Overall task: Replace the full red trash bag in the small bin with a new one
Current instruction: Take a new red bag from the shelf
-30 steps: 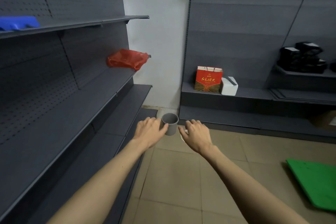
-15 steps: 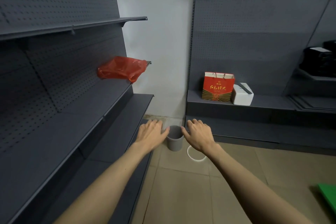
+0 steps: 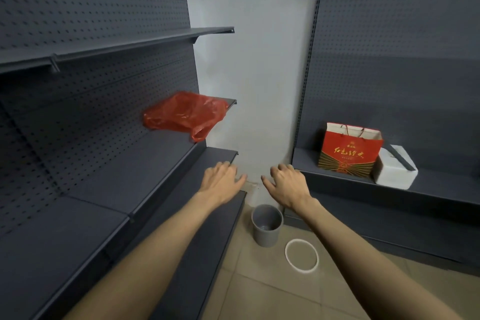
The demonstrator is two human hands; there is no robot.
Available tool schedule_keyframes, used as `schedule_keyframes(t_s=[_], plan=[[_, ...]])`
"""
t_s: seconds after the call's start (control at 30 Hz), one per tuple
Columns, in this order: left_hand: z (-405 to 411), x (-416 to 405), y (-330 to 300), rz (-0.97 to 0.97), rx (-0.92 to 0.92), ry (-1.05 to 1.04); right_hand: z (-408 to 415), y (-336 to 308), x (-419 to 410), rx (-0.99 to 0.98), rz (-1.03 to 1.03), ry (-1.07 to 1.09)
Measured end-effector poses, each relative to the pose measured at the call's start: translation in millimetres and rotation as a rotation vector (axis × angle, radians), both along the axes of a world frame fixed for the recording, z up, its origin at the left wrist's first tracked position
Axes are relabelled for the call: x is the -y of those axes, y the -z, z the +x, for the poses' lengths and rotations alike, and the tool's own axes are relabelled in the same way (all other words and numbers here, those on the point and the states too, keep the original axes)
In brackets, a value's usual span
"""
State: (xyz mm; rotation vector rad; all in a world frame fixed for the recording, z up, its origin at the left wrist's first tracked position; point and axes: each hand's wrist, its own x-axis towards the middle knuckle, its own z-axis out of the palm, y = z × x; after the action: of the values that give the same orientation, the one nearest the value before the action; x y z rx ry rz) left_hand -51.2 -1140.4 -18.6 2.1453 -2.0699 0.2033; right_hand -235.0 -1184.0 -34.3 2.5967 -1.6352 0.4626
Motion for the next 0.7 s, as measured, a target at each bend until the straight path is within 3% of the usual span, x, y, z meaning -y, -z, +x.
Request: schedule_keyframes(t_s=[0.3,0.7], plan=[[84.8,122.5,-2.9,-0.002,0.005,-0.118,83.4,-6.2,146.4,-0.025,-0.031,-0.101],[273.3,274.3,1.9,0.004,-0.004,-0.441,266.7,9.2,322.1,-0.09,0.053,-0.425]])
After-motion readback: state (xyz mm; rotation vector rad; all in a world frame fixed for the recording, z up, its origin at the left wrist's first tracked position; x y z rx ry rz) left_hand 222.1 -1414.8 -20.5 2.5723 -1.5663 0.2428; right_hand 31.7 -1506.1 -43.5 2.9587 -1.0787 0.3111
